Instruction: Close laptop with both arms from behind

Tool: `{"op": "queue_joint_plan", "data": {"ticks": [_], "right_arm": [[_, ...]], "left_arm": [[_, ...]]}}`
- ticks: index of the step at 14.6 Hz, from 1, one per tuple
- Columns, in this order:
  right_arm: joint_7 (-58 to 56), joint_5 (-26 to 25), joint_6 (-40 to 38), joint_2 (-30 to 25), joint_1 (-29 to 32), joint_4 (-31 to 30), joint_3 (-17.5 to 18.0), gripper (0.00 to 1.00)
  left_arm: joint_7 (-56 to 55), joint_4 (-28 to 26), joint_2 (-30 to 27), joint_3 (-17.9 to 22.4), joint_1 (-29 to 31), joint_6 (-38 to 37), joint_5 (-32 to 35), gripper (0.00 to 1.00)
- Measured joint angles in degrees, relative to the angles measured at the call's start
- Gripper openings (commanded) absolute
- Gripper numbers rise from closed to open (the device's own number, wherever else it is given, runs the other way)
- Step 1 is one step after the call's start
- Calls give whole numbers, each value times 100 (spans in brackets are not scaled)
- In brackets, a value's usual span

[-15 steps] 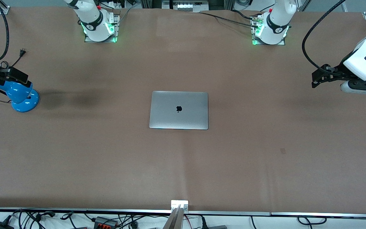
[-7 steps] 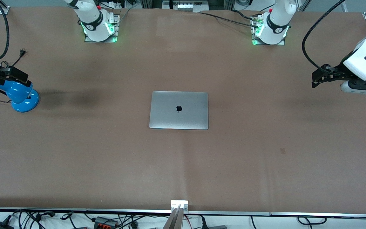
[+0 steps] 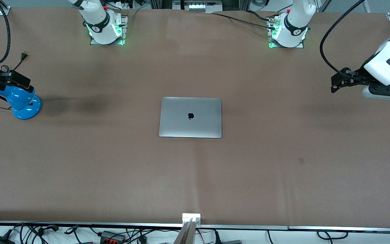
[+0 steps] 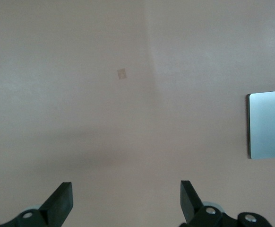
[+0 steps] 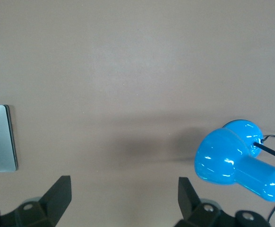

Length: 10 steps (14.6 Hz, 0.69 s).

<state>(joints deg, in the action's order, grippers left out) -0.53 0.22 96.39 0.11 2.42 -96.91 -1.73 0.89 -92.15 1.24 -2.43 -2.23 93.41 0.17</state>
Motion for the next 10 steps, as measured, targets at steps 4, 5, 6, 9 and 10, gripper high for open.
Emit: {"op": "queue_joint_plan", "data": {"ticks": [4, 5, 6, 9, 10], "right_arm": [[0, 0, -25, -6, -2, 0, 0, 100], [0, 0, -33, -13, -2, 0, 1, 100], [0, 0, -40, -25, -3, -1, 2, 100], [0, 0, -56, -70, -4, -17, 3, 100], [0, 0, -61, -74, -4, -18, 3, 100]], "left_arm": [[0, 4, 0, -5, -1, -3, 0, 100], [0, 6, 0, -5, -1, -3, 0, 100], [1, 7, 0, -5, -1, -4, 0, 100], [1, 10, 0, -5, -2, -5, 0, 100], [1, 10, 0, -6, -2, -5, 0, 100]]}}
